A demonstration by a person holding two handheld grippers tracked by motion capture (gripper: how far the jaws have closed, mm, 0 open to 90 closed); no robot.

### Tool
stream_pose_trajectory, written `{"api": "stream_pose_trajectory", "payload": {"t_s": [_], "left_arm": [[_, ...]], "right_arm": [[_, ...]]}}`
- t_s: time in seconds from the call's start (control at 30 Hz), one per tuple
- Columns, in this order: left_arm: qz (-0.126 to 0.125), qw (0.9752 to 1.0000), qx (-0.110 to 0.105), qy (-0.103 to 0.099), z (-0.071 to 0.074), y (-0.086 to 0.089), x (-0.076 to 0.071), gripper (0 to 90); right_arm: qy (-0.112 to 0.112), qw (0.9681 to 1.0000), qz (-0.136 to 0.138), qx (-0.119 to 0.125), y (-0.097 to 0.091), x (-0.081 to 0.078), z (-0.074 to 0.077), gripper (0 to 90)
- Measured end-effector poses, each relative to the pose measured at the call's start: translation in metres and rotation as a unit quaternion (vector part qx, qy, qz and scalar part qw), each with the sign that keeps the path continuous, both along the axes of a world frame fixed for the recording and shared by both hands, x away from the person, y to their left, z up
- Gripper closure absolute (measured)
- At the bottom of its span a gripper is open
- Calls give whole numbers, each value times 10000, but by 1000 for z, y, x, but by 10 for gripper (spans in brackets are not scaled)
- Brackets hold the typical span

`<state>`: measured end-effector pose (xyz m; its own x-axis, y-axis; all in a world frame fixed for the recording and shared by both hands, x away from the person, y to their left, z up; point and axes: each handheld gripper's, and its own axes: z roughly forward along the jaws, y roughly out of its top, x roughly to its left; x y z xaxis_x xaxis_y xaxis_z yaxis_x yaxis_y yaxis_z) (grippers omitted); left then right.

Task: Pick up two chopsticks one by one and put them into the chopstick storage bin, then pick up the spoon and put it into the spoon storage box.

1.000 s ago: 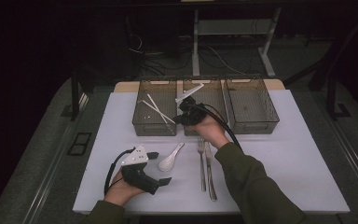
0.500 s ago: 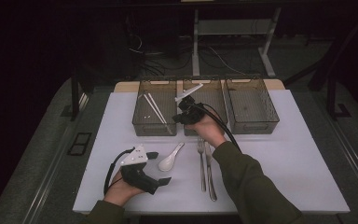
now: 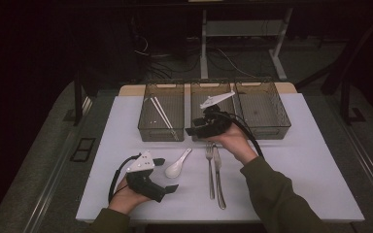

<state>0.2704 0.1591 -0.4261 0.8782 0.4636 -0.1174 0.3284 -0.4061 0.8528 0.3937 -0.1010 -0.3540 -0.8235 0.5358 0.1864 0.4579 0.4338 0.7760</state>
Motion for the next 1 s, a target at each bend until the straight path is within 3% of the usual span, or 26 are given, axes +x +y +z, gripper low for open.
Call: {"api": "stream_pose_trajectory", "payload": {"t_s": [0.17,0.33,0.6,0.73,1.0], "left_arm": [[11,10000,18,-8,-1,0,1,0],[25,10000,71,-14,-1,0,0,0],[58,9999,122,-25,-2,-1,0,0],[71,9999,130,-1,-2,-2,0,0],[75,10000,55,9,-2,0,0,0]], "right_arm": [[-26,10000,6,64,-26,-18,-3,384],[-54,9995,-105,278,-55,-35,-10,348],[-197,9990,-186,357,-97,-61,-21,274],[-353,9984,-315,297,-113,-74,-28,229],[-435,9972,-586,145,-134,-96,-44,199]]}}
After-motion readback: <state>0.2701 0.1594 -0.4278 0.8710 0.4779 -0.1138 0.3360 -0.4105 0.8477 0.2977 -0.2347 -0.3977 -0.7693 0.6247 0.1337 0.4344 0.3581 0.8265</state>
